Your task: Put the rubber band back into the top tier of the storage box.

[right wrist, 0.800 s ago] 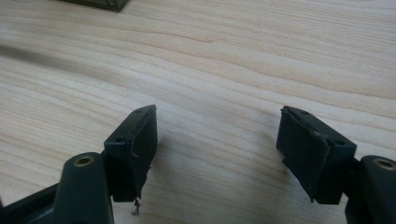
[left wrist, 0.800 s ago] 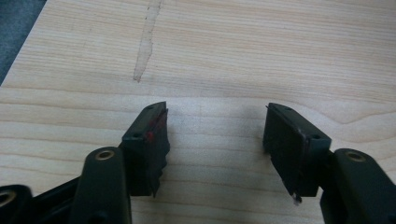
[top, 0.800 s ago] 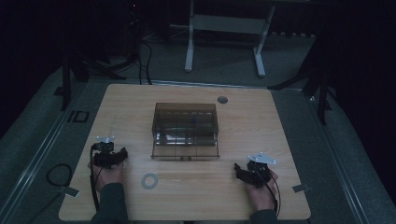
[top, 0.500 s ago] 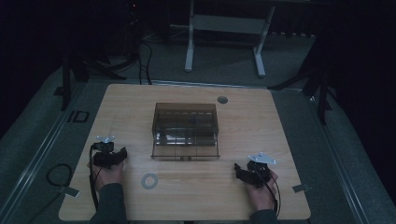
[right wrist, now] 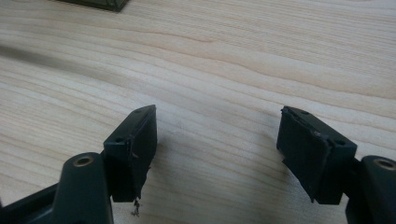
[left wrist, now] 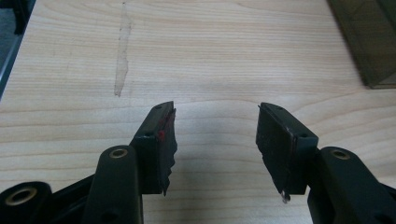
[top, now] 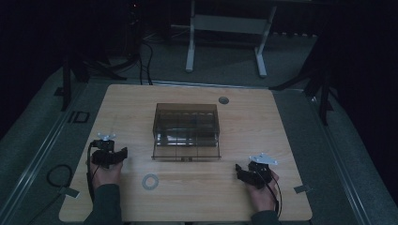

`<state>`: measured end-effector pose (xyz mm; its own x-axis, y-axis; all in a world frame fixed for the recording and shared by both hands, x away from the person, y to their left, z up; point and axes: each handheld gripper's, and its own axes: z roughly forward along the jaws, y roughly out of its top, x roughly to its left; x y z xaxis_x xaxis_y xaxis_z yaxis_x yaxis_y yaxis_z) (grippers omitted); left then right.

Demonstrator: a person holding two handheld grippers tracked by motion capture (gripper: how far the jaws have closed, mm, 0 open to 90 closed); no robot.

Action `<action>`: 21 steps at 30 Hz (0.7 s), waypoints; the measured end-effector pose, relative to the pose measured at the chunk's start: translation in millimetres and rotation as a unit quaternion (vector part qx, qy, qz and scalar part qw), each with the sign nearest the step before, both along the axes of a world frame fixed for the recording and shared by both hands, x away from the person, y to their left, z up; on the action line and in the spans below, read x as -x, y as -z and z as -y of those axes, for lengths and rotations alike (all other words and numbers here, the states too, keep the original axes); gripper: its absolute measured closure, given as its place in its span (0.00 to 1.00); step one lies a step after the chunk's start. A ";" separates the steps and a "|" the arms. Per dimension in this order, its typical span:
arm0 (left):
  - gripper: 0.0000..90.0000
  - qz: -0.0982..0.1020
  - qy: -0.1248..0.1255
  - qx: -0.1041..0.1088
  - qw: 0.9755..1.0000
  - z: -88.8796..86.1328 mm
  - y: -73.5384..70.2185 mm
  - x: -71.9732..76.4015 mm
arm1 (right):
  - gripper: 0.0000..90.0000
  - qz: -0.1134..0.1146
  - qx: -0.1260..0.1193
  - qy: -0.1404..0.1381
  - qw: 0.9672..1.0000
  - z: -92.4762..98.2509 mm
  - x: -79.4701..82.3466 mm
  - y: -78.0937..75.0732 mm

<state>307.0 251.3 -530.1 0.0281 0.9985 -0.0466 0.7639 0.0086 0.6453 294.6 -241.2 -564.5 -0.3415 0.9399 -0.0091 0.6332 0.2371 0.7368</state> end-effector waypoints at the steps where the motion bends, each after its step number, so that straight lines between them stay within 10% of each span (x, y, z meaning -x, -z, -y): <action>1: 0.53 0.001 0.003 -0.001 1.000 0.4 -1.6 0.1 | 0.32 0.000 0.000 0.000 1.000 0.0 0.0 0.0; 21: 0.55 -0.034 0.072 0.010 0.997 1.1 -21.2 5.0 | 0.32 0.001 0.000 -0.001 1.000 -0.1 0.0 0.1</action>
<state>301.9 250.2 -508.9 0.1674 0.9832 -0.0732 0.7999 -0.0921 0.5930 294.6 -241.1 -564.6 -0.3434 0.9392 -0.0088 0.6319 0.2379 0.7376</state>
